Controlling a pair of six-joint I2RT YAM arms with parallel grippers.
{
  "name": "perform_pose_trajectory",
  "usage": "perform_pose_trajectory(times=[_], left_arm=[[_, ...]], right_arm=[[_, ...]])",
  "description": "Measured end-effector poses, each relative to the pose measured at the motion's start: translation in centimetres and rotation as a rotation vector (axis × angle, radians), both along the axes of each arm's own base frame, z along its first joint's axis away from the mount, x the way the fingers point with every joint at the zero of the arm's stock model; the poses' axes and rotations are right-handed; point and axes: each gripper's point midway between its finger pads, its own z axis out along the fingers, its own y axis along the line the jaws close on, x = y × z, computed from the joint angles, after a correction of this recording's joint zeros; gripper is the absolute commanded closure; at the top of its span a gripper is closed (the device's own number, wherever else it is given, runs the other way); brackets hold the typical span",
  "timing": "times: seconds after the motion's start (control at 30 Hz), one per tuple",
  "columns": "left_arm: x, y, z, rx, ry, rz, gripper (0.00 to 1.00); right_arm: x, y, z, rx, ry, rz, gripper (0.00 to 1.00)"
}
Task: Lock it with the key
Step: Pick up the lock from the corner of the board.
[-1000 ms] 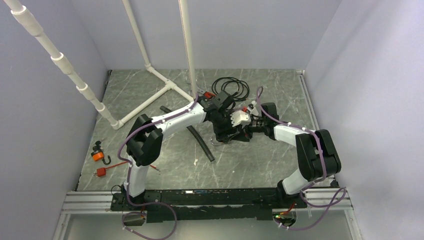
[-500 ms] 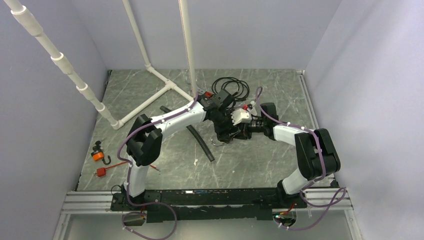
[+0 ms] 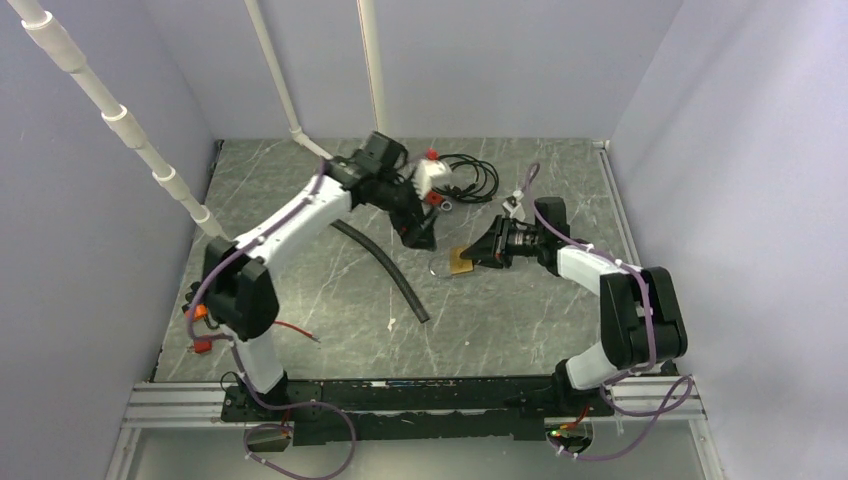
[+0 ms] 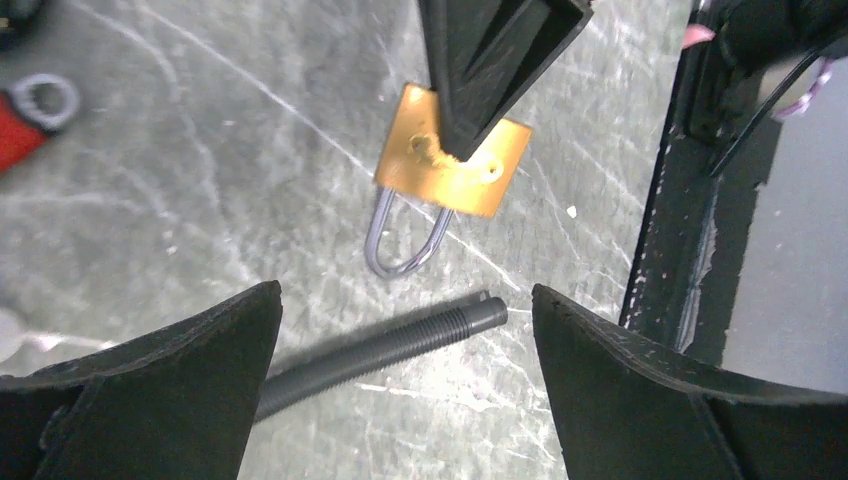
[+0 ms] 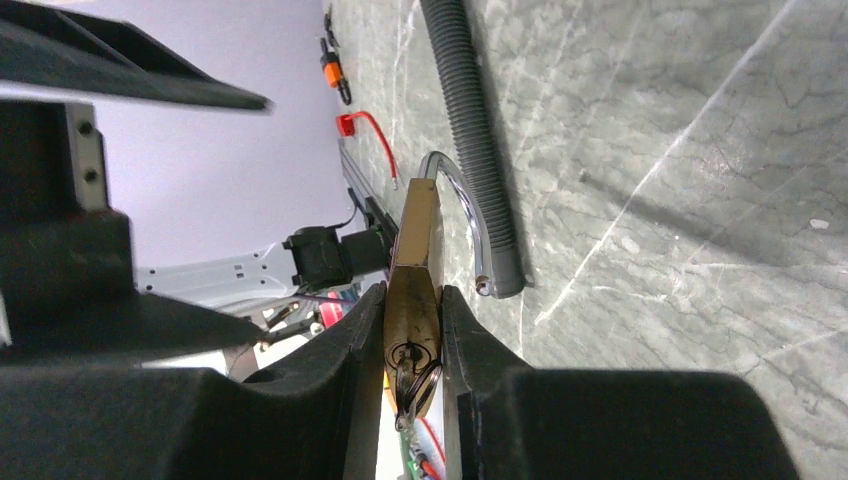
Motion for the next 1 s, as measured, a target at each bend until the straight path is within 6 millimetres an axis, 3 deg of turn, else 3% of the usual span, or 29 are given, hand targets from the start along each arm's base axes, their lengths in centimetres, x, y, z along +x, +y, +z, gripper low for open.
perform_pose_trajectory(times=[0.1, 0.17, 0.4, 0.63, 0.7, 0.87, 0.93, 0.97, 1.0], left_arm=[[1.0, 2.4, 3.4, -0.08, -0.016, 0.047, 0.01], [0.8, 3.3, 4.9, -0.119, -0.024, 0.05, 0.01], [-4.0, 3.9, 6.4, -0.213, -0.008, -0.049, 0.0], [-5.5, 3.4, 7.9, -0.263, -0.017, -0.127, 0.12], [-5.7, 3.1, 8.2, -0.27, -0.011, -0.149, 0.19], [-7.0, 2.4, 7.7, -0.262, 0.004, -0.216, 0.52], [-7.4, 2.2, 7.5, -0.259, 0.007, -0.24, 0.7], [-7.7, 2.2, 7.5, -0.26, 0.011, -0.251, 0.85], [-7.8, 2.2, 7.5, -0.259, 0.011, -0.258, 0.92]], right_arm=[[0.4, -0.1, 2.5, 0.016, -0.089, 0.002, 1.0], [0.5, 0.0, 5.3, 0.039, -0.181, 0.018, 1.0], [-0.8, 0.3, 14.0, 0.121, -0.51, 0.087, 1.0], [-3.4, 0.8, 17.0, 0.158, -0.638, 0.156, 1.0], [-4.3, 1.3, 17.4, 0.162, -0.666, 0.19, 1.0], [-5.5, 2.0, 18.3, 0.159, -0.726, 0.244, 1.0], [-5.7, 2.0, 18.7, 0.152, -0.753, 0.253, 1.0], [-5.7, 2.0, 18.8, 0.15, -0.761, 0.255, 1.0], [-5.7, 2.0, 18.8, 0.147, -0.767, 0.257, 1.0]])
